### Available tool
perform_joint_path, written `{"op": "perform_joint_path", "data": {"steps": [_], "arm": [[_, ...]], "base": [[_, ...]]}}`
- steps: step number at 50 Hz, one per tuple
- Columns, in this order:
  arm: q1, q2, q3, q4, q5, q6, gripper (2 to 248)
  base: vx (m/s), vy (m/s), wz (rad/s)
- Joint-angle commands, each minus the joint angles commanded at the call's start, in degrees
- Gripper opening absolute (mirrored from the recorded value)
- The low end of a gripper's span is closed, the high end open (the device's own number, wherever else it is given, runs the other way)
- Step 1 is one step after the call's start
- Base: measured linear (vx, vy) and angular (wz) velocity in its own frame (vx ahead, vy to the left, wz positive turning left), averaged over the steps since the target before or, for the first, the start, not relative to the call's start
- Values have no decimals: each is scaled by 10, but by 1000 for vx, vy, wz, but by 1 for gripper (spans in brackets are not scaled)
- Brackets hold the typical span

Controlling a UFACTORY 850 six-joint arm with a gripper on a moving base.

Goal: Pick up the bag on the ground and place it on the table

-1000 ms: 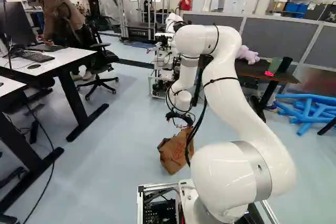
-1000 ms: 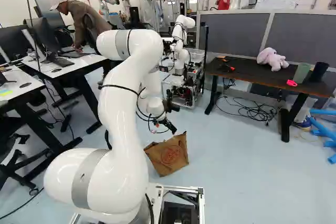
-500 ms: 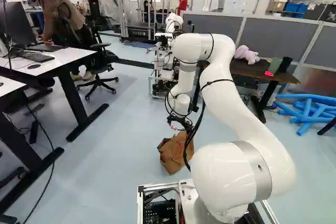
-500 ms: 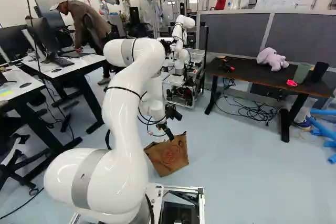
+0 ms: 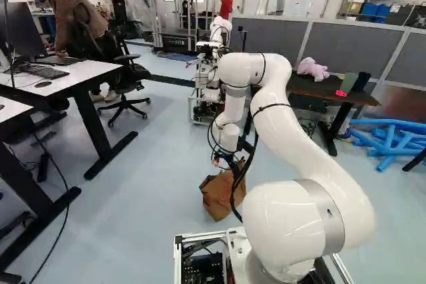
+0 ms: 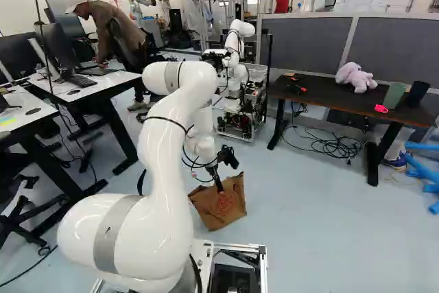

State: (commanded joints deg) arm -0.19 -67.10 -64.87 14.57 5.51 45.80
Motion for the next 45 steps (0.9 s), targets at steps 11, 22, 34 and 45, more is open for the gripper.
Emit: {"op": "perform_joint_path", "data": {"steps": [11,22,34,45], "arm": [[0,-25,-20,8,-18,6,247],[0,-50,-43,15,-34,6,247],[-5,-79,-78,22,-51,6,247],[-9,-107,-115,27,-57,6,247]], "base": [[0,0,0],[0,0,0],[0,0,0],[0,0,0]]}}
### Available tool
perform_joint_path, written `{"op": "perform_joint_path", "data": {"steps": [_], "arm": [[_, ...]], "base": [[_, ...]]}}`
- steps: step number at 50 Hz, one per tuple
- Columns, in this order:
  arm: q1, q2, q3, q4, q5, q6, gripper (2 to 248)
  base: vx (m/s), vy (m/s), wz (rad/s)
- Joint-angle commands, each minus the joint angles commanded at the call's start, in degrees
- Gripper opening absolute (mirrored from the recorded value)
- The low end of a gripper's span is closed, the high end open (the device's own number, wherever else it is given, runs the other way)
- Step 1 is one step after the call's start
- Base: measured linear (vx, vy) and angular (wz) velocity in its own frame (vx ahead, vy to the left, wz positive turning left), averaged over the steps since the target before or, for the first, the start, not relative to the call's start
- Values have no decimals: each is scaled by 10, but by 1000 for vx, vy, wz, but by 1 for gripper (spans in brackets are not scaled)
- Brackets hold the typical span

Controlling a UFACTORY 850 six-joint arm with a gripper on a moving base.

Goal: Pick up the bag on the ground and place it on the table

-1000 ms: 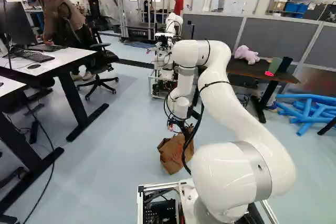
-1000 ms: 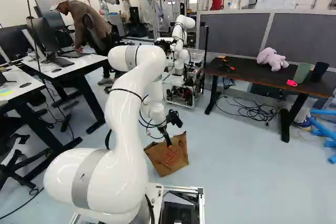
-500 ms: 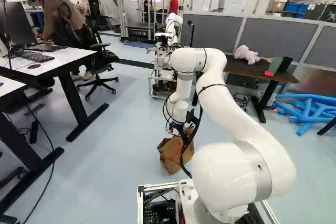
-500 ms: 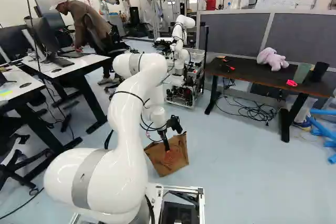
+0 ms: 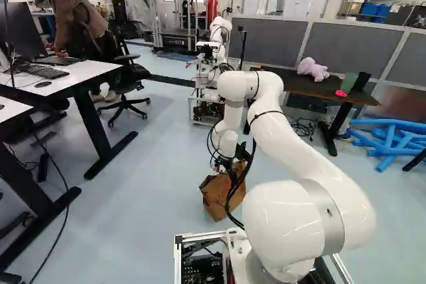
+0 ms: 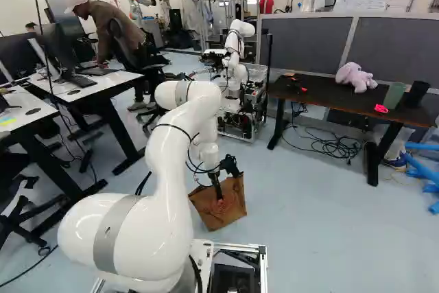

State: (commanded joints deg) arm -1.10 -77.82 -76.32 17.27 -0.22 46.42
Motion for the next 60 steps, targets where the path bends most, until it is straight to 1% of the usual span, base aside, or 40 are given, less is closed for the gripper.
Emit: {"op": "perform_joint_path", "data": {"steps": [22,23,27,28,33,34,38,39,43,44,49,50,54,55,60], "arm": [[4,-55,-72,0,0,0,247],[5,-58,-75,0,0,0,226],[6,-67,-87,0,0,0,226],[6,-70,-90,0,0,0,188],[8,-81,-103,0,0,0,188],[8,-84,-106,0,0,0,151],[9,-89,-112,0,0,0,151],[9,-90,-112,0,0,0,112],[9,-92,-114,0,0,0,112],[9,-92,-115,0,0,0,75],[9,-93,-115,0,0,0,75],[9,-93,-115,0,0,0,38],[9,-93,-115,0,0,0,38],[9,-93,-115,0,0,0,21],[9,-91,-114,0,0,0,21]], "base": [[0,0,0],[0,0,0],[0,0,0],[0,0,0],[0,0,0],[0,0,0],[0,0,0],[0,0,0],[0,0,0],[0,0,0],[0,0,0],[0,0,0],[0,0,0],[0,0,0],[0,0,0]]}}
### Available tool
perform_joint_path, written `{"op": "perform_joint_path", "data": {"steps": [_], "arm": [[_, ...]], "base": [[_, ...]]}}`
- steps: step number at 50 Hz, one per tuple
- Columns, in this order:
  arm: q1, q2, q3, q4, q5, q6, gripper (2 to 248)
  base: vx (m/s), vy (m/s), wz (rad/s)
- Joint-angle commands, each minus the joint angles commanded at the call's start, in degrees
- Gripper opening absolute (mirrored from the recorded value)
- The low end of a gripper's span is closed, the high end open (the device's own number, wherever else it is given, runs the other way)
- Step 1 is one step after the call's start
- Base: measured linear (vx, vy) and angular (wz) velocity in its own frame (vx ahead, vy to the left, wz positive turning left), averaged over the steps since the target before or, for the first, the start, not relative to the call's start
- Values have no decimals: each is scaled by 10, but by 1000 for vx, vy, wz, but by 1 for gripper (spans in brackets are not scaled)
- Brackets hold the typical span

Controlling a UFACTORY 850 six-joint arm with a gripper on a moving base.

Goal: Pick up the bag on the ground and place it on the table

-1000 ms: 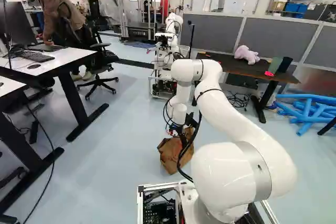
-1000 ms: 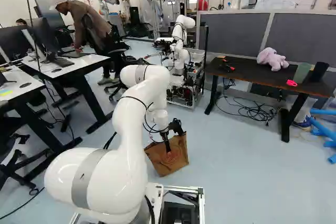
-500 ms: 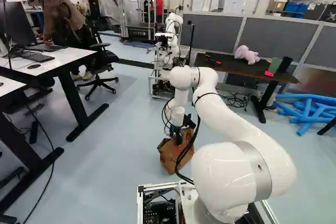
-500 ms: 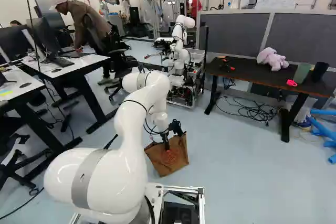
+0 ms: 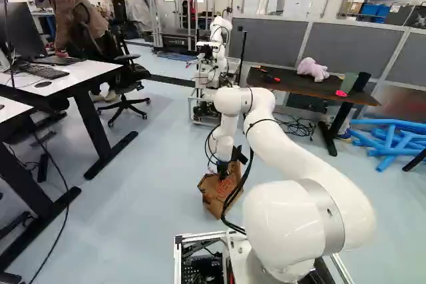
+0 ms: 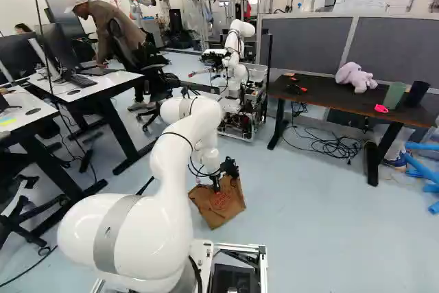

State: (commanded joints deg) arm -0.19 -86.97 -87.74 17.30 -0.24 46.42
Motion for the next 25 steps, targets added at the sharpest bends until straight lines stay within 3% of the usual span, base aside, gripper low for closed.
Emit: {"op": "perform_joint_path", "data": {"steps": [25], "arm": [[0,49,46,0,0,0,21]], "base": [[0,0,0]]}}
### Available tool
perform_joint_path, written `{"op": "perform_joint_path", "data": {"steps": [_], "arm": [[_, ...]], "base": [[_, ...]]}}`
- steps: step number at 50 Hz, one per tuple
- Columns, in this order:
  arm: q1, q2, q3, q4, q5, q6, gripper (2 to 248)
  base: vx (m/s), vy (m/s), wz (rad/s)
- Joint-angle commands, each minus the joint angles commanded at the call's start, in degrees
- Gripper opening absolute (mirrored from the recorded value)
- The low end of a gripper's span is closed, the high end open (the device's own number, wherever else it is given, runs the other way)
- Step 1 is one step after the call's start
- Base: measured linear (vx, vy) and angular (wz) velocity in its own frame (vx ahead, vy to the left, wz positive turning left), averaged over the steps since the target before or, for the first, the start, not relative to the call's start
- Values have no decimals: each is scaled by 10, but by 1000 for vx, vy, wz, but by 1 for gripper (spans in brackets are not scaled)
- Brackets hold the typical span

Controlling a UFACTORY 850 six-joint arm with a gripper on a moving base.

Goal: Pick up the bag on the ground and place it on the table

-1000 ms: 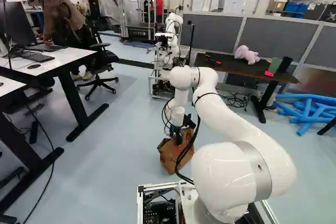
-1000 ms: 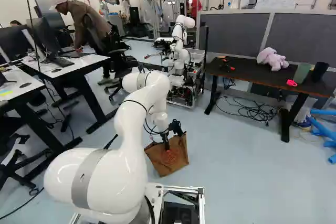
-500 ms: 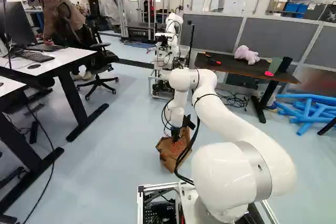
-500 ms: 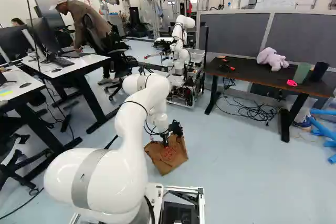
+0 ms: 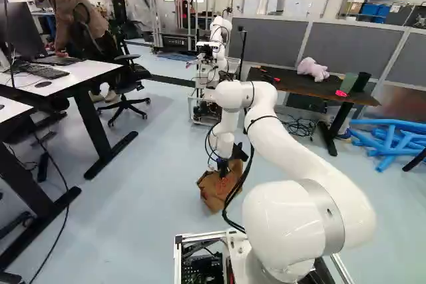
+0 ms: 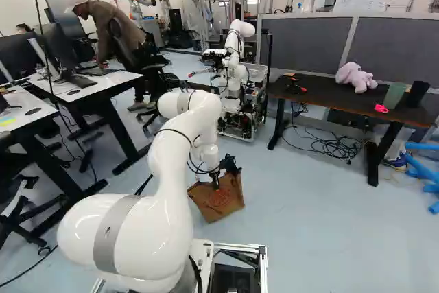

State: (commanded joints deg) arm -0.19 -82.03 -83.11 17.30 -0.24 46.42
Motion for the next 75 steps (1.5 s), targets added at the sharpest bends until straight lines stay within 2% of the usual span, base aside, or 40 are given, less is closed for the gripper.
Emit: {"op": "perform_joint_path", "data": {"steps": [12,75], "arm": [[0,27,25,-5,0,0,21],[0,174,171,-78,0,0,21]], "base": [[0,0,0],[0,0,0]]}}
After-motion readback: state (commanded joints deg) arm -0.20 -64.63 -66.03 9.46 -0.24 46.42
